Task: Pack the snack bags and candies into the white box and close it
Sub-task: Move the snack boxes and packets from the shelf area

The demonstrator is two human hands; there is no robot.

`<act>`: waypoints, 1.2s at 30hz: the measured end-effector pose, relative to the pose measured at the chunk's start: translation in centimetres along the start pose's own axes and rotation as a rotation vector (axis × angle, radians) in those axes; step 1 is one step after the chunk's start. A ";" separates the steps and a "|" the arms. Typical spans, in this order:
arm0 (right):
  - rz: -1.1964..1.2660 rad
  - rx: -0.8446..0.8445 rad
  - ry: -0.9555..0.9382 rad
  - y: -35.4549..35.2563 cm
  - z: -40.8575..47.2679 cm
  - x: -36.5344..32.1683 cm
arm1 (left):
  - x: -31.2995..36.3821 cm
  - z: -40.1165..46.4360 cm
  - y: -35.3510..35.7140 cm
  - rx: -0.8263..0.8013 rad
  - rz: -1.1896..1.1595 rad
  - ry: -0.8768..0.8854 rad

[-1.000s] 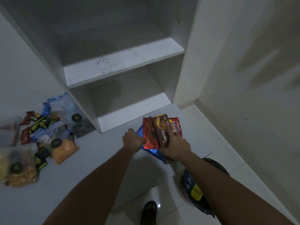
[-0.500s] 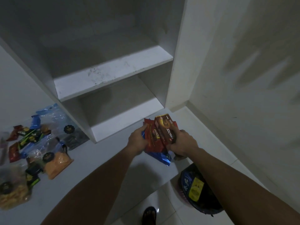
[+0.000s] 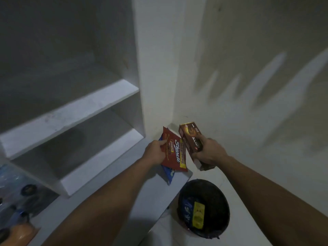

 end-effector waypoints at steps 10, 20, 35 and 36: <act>0.027 -0.020 0.203 0.6 -6.2 13.1 | 6.1 -0.7 12.4 -0.139 0.130 0.089; 0.128 -0.205 0.284 9.5 -10.5 25.0 | 3.6 -0.2 26.1 -0.225 0.236 0.023; 0.223 -0.303 0.329 29.3 -7.8 35.2 | -12.5 11.3 40.1 -0.221 0.296 -0.094; 0.221 -0.305 0.335 30.0 -7.6 35.5 | -13.2 11.9 40.5 -0.225 0.291 -0.105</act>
Point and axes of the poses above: each hand's wrist, its own z-axis towards the middle knuckle, its own y-axis out of the palm, x = y × z, the point moved 9 cm from there along z, towards the middle knuckle, and after that the axes turned 11 degrees about -y, right-handed, at the moved point
